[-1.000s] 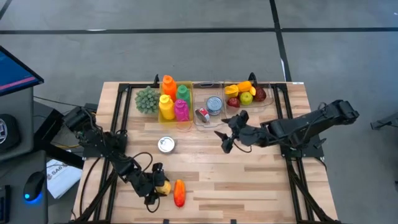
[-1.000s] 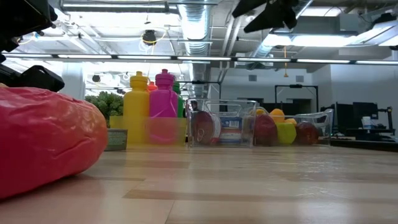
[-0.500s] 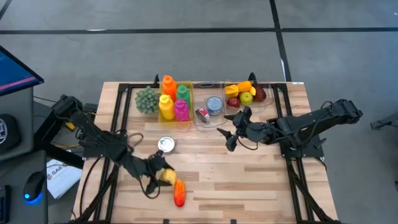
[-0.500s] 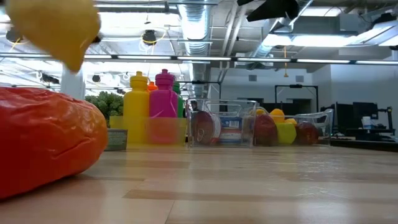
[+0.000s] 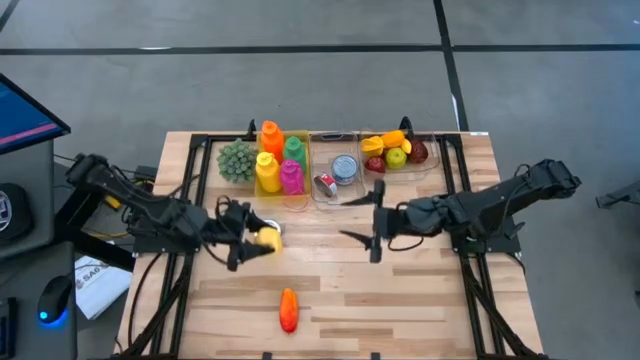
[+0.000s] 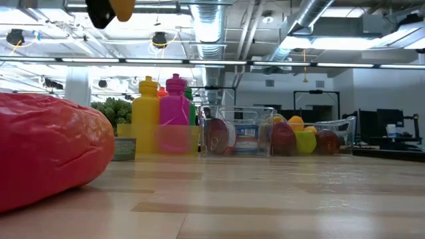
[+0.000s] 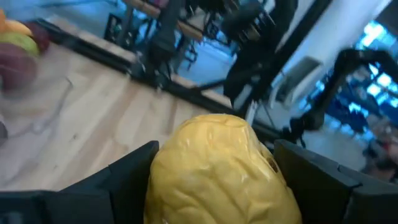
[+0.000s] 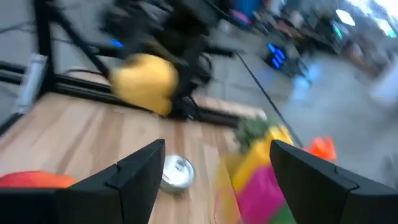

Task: Pick & Place Food Item
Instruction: Put the yellow pear into the right transparent bin

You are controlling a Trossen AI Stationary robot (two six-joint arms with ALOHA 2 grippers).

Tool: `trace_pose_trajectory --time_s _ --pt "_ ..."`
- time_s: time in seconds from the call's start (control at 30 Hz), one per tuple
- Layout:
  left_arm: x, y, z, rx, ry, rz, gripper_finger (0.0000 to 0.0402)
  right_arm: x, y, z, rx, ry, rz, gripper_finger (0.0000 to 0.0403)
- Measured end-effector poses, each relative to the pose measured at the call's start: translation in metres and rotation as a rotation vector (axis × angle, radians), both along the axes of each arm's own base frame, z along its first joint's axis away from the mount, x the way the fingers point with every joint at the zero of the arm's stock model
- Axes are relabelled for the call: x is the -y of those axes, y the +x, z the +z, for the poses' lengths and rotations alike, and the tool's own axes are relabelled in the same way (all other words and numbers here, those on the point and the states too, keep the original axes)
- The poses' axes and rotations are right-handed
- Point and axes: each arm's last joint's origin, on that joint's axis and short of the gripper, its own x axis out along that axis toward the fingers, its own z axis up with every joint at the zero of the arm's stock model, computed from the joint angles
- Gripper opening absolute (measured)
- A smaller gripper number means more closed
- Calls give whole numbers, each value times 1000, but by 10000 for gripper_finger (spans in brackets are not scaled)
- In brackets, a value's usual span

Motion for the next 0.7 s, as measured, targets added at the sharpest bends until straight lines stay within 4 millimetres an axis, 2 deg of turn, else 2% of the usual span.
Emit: trace_pose_trajectory --time_s 0.23,0.4,0.53,0.7 --pt "-10 -2 10 74 -62 36 292 -9 24 -10 67 -119 49 286" --pt "-7 4 15 136 -99 -1 292 -13 52 -30 113 -197 40 286" --pt "-6 5 18 172 -132 -19 292 -18 69 -41 205 -231 33 286" --pt "-6 5 19 182 -139 -19 292 -25 88 -64 266 -298 31 286"
